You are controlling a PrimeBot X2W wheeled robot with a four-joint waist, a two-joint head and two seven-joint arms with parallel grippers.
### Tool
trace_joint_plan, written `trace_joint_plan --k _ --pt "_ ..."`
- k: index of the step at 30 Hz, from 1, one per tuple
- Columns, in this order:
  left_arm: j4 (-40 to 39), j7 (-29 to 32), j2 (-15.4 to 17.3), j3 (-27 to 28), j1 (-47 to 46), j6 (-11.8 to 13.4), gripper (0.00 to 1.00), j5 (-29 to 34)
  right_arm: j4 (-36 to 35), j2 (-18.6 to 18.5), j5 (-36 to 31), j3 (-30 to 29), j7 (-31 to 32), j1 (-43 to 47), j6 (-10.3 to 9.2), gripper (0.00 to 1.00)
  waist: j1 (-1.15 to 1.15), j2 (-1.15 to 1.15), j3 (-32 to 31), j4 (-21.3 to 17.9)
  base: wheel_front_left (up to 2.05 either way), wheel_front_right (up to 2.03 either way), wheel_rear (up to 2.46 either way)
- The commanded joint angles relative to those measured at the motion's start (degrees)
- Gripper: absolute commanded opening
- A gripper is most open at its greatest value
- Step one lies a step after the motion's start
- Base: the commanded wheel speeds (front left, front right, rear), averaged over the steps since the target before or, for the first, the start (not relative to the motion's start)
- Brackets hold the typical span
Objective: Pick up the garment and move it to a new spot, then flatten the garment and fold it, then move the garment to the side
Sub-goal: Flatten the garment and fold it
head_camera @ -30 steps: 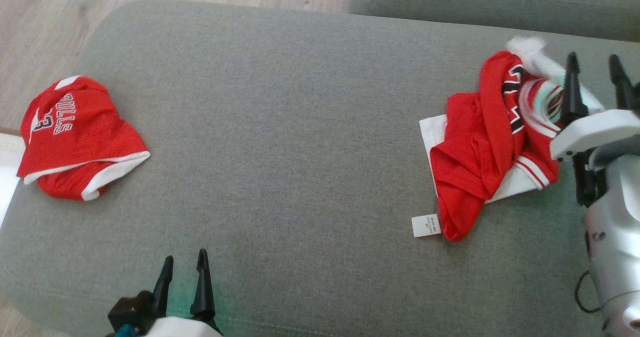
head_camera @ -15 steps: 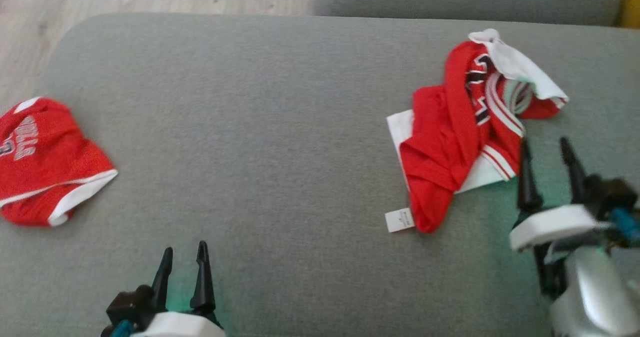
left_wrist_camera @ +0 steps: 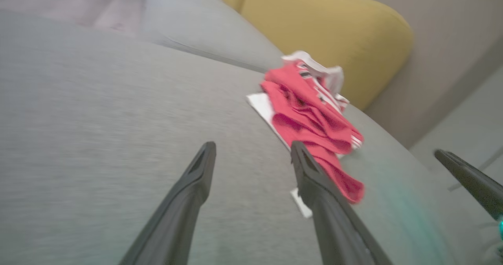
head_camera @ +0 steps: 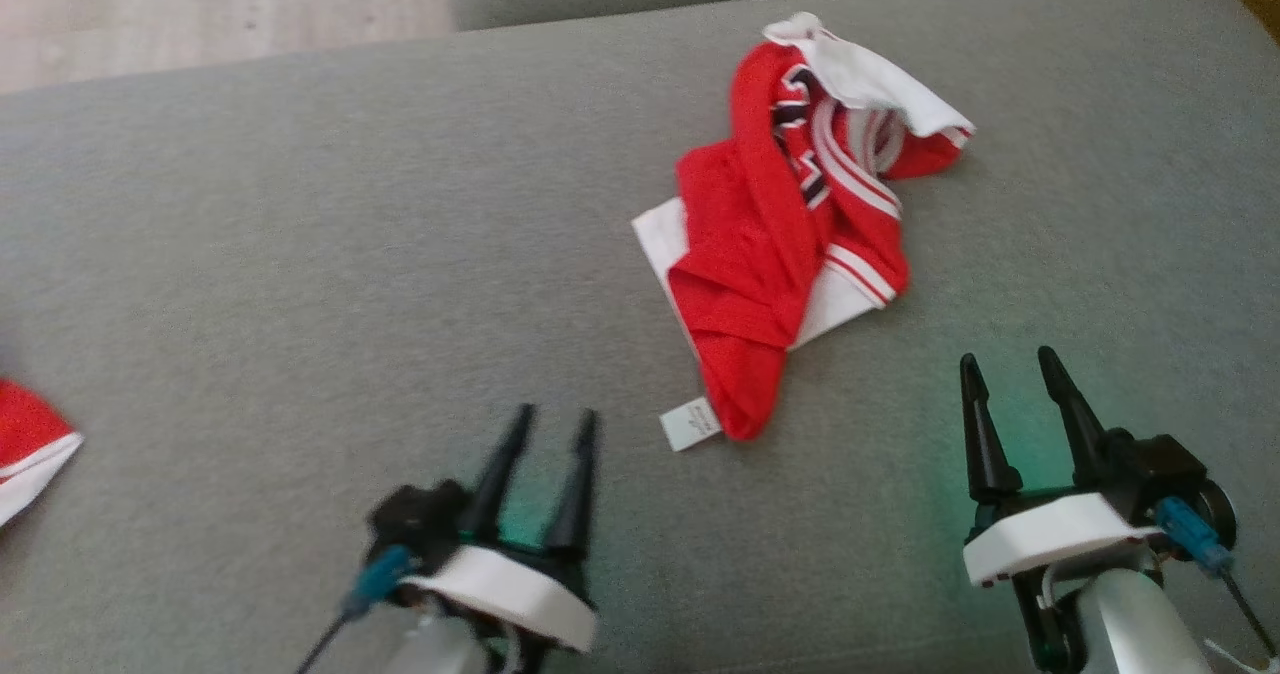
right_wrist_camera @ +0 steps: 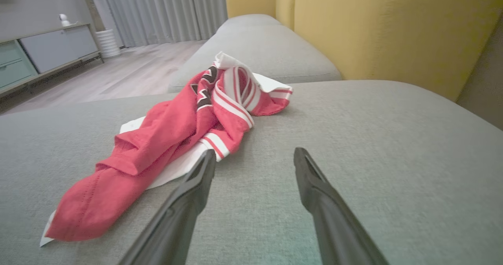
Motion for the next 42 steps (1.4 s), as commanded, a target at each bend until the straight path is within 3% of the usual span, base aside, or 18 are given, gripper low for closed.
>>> trace_joint_plan --k 1,6,13,22,27,28,29,30,31,36,42 --pt "-1.16 -0.3 0.08 0.22 -2.72 -0.14 1.0 -0.45 -2.0 0.0 0.53 1.37 -0.23 -1.77 0.2 1.0 0.0 0.0 1.44 -2.22 0.0 0.0 0.0" --pt "1.98 -0.3 0.08 -7.99 -6.87 -0.3 1.0 -3.05 -2.18 0.12 0.73 2.11 -0.23 -2.81 0.2 1.0 0.0 0.0 3.19 -5.57 0.0 0.0 0.0" --pt "7.63 -0.3 0.08 -15.16 -10.45 -0.38 1.0 -9.52 -2.16 0.2 1.13 2.17 -0.23 -3.51 0.2 1.0 0.0 0.0 5.41 -8.35 0.0 0.0 0.0" --pt "10.46 -0.3 0.08 -24.45 -14.16 -0.4 1.0 -18.32 -1.81 0.22 2.38 2.47 -0.23 -4.13 0.2 1.0 0.0 0.0 6.43 -9.4 0.0 0.0 0.0" --pt "8.62 -0.3 0.08 -26.32 -15.87 -0.4 1.0 -22.04 -1.22 0.22 3.07 3.14 -0.23 -4.42 0.2 1.0 0.0 0.0 6.73 -9.24 0.0 0.0 0.0" --pt "8.71 -0.3 0.08 -26.24 -16.0 -0.4 0.97 -22.25 -1.11 0.22 3.17 3.26 -0.23 -4.51 0.2 1.0 0.0 0.0 6.74 -9.26 0.0 0.0 0.0" --pt "9.03 -0.3 0.08 -26.24 -16.02 -0.4 0.47 -22.57 -0.99 0.22 3.26 3.43 -0.23 -4.62 0.2 1.0 0.0 0.0 6.75 -9.33 0.0 0.0 0.0" --pt "9.28 -0.3 0.08 -26.26 -16.09 -0.4 0.07 -22.89 -0.88 0.22 3.35 3.6 -0.23 -4.74 0.2 1.0 0.0 0.0 6.79 -9.41 0.0 0.0 0.0" --pt "9.35 -0.3 0.08 -26.27 -16.2 -0.4 0.0 -23.16 -0.77 0.22 3.45 3.76 -0.23 -4.87 0.2 1.0 0.0 0.0 6.82 -9.5 0.0 0.0 0.0" --pt "6.37 -0.3 0.09 -23.3 -16.69 -0.4 0.0 -22.11 -0.34 0.22 3.74 3.59 -0.23 -4.88 0.2 1.0 0.0 0.0 6.22 -9.06 0.0 0.0 0.0" --pt "-3.26 -0.3 0.1 -9.37 -11.02 -0.4 0.0 -15.59 0.72 0.22 3.54 1.79 -0.23 -2.35 0.2 1.0 0.0 0.0 2.82 -5.0 0.0 0.0 0.0"
